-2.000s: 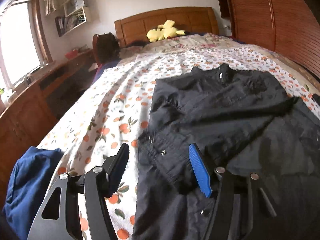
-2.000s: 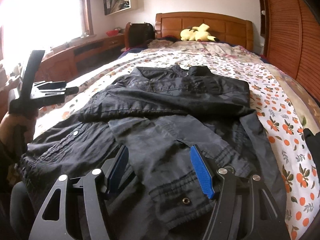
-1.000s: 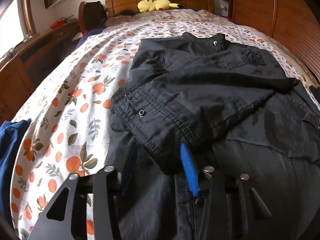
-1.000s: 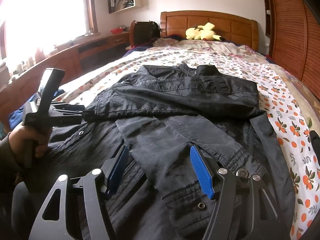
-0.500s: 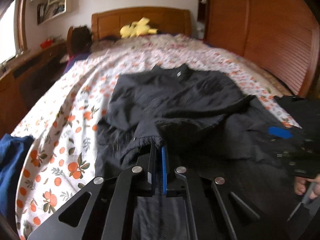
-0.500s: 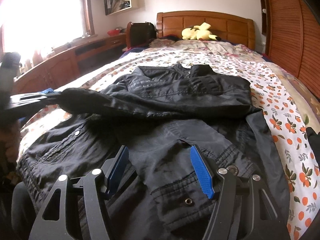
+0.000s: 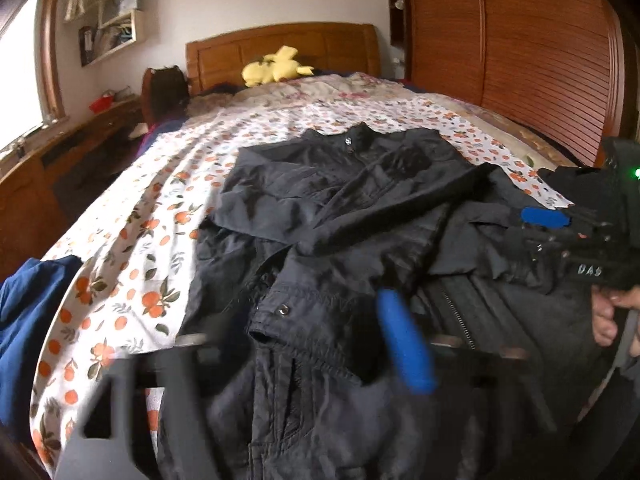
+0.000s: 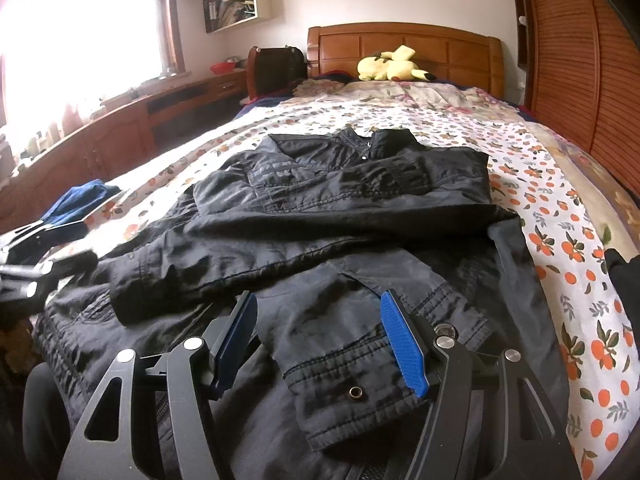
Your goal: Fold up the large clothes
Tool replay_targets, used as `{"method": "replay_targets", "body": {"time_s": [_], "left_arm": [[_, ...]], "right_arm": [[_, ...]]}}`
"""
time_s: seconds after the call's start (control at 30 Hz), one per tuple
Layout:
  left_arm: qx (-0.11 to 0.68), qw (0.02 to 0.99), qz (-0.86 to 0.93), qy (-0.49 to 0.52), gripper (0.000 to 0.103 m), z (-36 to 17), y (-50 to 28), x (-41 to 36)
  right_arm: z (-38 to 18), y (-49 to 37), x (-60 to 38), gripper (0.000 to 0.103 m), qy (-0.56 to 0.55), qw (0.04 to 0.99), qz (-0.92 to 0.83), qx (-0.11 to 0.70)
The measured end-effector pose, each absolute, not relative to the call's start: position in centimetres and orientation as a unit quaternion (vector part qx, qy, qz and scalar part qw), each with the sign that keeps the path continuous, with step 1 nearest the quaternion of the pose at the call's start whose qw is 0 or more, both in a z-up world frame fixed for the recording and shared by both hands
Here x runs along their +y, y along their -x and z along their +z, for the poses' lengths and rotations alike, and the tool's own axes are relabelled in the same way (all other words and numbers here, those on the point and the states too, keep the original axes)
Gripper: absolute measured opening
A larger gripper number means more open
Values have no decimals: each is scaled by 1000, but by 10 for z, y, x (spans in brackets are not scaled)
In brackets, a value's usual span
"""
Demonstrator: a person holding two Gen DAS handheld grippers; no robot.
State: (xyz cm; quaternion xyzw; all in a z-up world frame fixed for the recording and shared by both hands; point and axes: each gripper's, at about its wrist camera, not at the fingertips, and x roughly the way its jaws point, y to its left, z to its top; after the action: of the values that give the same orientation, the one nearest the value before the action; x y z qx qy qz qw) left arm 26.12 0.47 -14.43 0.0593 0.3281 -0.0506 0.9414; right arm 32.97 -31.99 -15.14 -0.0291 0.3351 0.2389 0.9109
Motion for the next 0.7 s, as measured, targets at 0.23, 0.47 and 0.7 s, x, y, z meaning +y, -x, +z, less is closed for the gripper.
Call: {"method": "replay_targets", "body": {"time_s": [0.23, 0.47, 0.7], "left_arm": [[325, 944, -39, -44, 100, -160, -250, 18], [332, 942, -30, -32, 100, -167, -243, 32], [341, 940, -11, -13, 100, -175, -227, 54]], "right_arm": [[-155, -329, -319, 61, 34, 909, 244, 337], [-157, -329, -316, 61, 37, 907, 244, 340], [-163, -326, -308, 61, 45, 904, 248, 346]]}}
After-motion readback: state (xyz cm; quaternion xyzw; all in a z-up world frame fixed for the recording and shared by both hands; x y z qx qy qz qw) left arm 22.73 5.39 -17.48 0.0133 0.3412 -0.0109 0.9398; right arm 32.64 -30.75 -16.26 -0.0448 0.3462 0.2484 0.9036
